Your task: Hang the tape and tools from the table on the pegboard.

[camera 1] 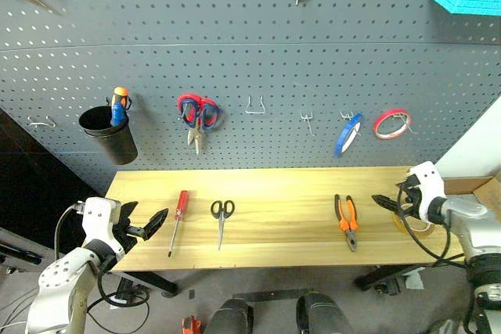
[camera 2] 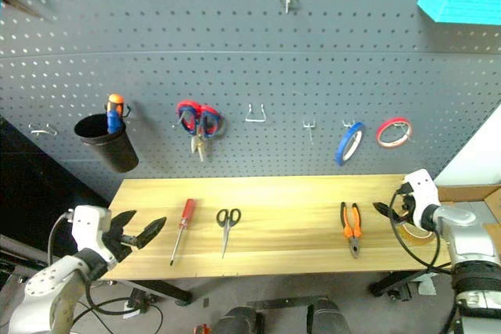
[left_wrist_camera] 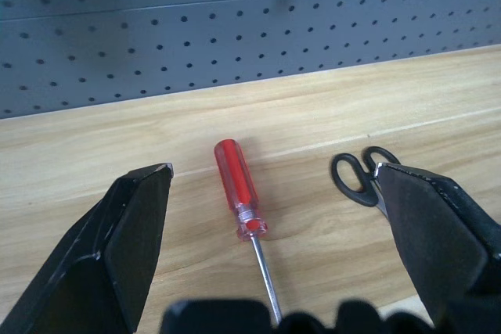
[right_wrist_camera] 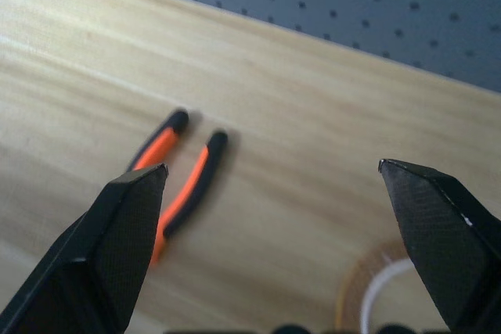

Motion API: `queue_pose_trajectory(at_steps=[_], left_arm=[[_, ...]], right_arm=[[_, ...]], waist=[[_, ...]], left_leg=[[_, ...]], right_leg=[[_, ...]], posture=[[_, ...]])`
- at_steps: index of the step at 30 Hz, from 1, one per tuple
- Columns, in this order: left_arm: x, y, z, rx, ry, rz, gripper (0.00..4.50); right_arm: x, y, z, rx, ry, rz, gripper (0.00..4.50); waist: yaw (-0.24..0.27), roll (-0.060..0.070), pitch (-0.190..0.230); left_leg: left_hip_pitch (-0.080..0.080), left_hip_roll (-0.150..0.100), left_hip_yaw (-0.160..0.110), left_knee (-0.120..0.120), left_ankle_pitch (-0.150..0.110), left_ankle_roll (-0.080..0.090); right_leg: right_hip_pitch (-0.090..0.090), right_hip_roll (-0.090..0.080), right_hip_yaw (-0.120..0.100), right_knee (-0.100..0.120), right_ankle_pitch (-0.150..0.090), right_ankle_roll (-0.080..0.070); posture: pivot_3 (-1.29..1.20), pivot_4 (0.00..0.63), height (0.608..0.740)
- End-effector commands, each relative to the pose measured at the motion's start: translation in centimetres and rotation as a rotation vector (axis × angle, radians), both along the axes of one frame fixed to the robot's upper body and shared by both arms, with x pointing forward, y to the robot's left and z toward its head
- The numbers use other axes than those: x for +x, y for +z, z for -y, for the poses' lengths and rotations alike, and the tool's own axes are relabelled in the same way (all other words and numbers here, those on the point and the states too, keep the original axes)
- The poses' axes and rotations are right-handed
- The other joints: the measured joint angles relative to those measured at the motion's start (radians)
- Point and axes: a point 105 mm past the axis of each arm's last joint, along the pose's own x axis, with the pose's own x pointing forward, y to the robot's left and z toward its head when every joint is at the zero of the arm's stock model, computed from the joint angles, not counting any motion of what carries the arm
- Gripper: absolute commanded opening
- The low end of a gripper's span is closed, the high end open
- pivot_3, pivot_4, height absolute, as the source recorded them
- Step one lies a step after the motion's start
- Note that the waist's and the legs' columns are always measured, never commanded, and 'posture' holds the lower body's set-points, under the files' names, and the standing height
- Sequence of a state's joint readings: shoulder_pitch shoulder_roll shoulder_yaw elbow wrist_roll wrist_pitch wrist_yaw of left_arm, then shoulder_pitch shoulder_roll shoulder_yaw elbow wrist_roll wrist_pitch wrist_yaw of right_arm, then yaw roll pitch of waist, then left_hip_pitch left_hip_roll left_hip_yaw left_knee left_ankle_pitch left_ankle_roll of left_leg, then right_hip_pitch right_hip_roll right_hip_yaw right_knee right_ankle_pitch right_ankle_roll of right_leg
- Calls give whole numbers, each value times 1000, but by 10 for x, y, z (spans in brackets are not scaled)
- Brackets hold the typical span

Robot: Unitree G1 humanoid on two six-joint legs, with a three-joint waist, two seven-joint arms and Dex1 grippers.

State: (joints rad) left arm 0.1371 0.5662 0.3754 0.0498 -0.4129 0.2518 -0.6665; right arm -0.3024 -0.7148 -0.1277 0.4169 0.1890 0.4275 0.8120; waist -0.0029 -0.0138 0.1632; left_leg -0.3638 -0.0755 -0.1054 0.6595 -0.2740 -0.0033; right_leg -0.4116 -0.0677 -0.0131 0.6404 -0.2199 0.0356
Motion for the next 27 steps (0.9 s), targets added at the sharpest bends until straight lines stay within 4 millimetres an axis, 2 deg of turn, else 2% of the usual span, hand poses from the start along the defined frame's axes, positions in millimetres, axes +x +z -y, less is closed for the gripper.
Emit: queue_pose_trajectory(at_steps=[1,4,8,14,16,17,22,27], left_arm=[[4,17,-4,18,-4,51,4462],[5,19,3,-11,-42,48,4462],[2,16,24,2,-150,16,4462],[1,19,45,11,-253,1,4462],[2,20,62,20,-327,1,4462],[4,19,80,25,-394,1,4462],[11,18,140,-29,-588,0,4462],[11,7,180,-49,-729,-28,4462]], right_arm=[[0,10,2,2,12,31,4500],[-3,7,3,0,-4,20,4500],[-7,1,7,-34,-32,-4,4500],[-12,-4,13,-58,-62,-27,4500],[-13,-8,15,-68,-80,-53,4500],[-12,-10,17,-74,-98,-63,4500],[-12,-14,24,-84,-142,-97,4500],[-7,-7,32,-51,-248,-107,4500]], waist=[[-1,0,2],[-1,-1,10],[-1,-3,26],[-2,-1,37],[-3,-1,45],[-3,-1,49],[-4,3,63],[-18,3,80]], left_leg=[[0,0,0,0,0,0],[-1,0,0,0,0,0],[-2,0,0,0,-1,0],[-11,0,0,0,-1,0],[-12,0,0,0,-1,0],[-12,0,0,0,-1,0],[-15,0,0,2,-1,0],[-18,0,1,1,-3,3]], right_leg=[[0,0,0,0,0,0],[0,0,0,-1,0,0],[-1,0,0,-1,0,0],[-10,-1,0,-2,0,0],[-11,-1,0,-2,0,0],[-11,-1,0,-2,0,0],[-11,-1,0,-6,2,2],[-11,-1,-1,-10,6,-3]], posture=[[-29,152,740],[-31,159,740],[-50,185,740],[-67,207,740],[-75,216,740],[-79,224,740],[-94,249,740],[-114,279,740]])
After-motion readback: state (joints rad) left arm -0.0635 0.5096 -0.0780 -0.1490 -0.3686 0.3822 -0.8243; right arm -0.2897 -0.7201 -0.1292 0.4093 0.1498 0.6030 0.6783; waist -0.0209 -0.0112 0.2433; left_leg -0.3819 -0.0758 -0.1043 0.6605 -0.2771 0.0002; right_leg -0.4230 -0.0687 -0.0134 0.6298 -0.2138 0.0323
